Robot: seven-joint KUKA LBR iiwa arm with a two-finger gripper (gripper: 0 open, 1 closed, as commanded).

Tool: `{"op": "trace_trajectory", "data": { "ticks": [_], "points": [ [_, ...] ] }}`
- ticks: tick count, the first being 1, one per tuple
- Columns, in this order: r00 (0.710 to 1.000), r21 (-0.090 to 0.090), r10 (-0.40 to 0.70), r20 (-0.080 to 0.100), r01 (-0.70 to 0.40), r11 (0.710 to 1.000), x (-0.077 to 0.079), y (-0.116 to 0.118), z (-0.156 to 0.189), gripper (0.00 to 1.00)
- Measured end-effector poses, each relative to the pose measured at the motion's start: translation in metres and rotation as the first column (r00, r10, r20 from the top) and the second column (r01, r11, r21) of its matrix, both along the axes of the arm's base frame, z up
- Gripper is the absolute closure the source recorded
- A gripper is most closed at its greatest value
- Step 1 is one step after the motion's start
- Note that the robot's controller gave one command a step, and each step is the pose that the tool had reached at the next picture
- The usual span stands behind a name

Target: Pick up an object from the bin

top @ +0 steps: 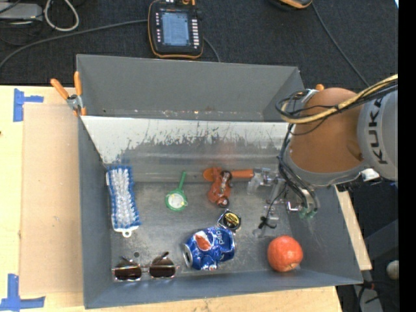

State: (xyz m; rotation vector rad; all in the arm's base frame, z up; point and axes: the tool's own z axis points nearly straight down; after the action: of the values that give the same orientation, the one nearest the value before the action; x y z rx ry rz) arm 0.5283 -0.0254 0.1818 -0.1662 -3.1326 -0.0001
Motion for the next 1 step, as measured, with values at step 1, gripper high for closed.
{"op": "trace_trajectory", "data": {
  "ticks": [1],
  "points": [
    [0.995, 0.006, 0.103, -0.01, -0.103, 0.995, -0.013, 0.0472, -0.0369, 0.0]
  ]
}}
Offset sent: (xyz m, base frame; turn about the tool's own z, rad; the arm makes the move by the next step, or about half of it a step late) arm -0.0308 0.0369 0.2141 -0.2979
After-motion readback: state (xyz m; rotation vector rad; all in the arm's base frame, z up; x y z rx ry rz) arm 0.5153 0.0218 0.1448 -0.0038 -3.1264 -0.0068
